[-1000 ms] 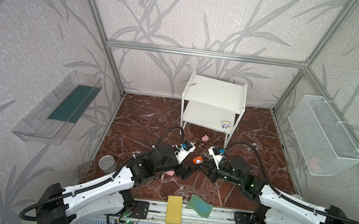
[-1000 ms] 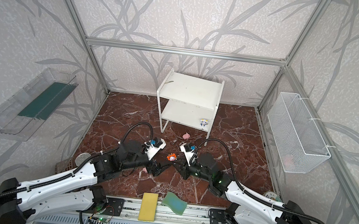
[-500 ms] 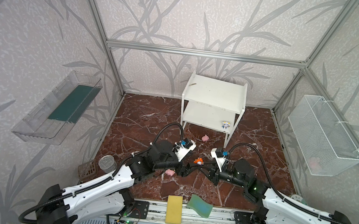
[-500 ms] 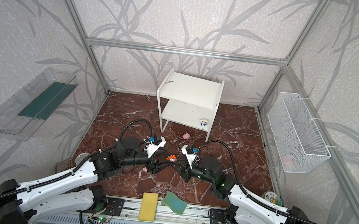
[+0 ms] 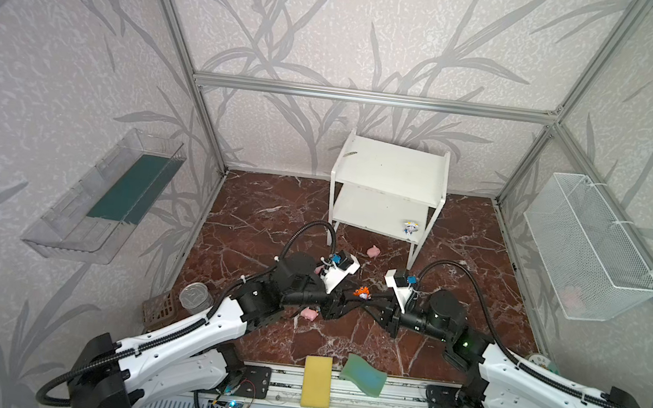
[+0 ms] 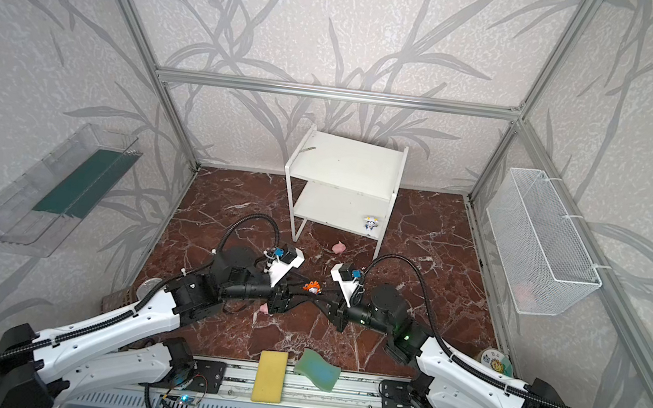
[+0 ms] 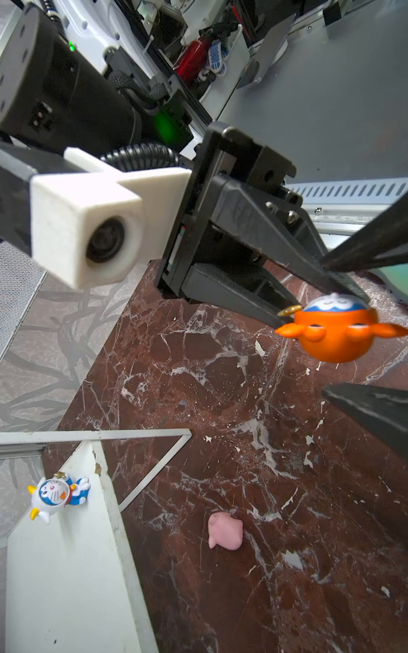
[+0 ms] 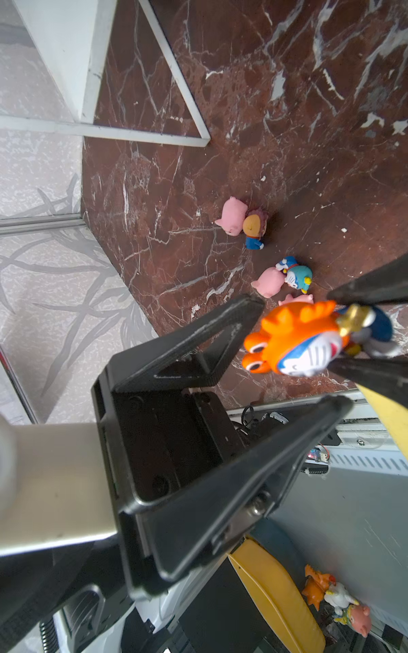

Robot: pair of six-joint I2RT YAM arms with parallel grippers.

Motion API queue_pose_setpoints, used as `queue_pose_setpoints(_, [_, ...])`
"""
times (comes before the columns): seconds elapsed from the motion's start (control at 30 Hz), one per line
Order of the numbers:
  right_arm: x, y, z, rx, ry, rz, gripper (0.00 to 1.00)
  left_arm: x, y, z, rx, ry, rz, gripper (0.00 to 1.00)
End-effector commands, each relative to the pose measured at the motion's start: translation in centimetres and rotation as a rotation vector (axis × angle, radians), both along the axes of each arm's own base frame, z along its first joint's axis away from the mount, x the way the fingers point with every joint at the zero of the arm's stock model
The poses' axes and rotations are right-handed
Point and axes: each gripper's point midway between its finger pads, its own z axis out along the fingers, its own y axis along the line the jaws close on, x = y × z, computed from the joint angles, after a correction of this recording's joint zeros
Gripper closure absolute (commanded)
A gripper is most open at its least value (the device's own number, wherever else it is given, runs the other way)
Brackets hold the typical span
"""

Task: Place and organize the plastic toys onto the shelf
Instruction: 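Close the left gripper on the orange crab-hat figurine held by the right gripper, then carry the figurine toward the shelf with the left gripper while the right gripper withdraws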

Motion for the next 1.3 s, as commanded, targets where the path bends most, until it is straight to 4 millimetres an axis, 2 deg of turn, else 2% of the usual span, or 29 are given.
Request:
queue_pose_setpoints(0.0, [-0.4, 0.0, 2.0, 0.057, -0.065, 0.021, 0.82, 0.3, -0.4, 1.8, -0.04, -0.02, -0.014, 0.51])
queue_pose_setpoints(0.53, [-0.6, -0.1, 2.8, 0.074, -0.095, 0.026, 0.83, 0.6, -1.1, 1.8, -0.032, 0.001, -0.041, 0.6])
queue_pose_setpoints(0.6, [-0.6, -0.1, 2.8, 0.072, -0.095, 0.024, 0.83, 0.6, -1.2, 1.7, -0.03, 0.006, -0.047, 0.63])
queue_pose_setpoints(1.0, [-0.1, -0.1, 2.1, 0.052, -0.094, 0.003, 0.8, 0.8, -1.1, 1.8, 0.004, -0.003, -0.045, 0.68])
queue_pose_setpoints(1.27, [0.1, -0.3, 1.3, 0.026, -0.075, -0.015, 0.65, 1.8, -0.6, 2.2, 0.048, -0.063, -0.004, 0.68])
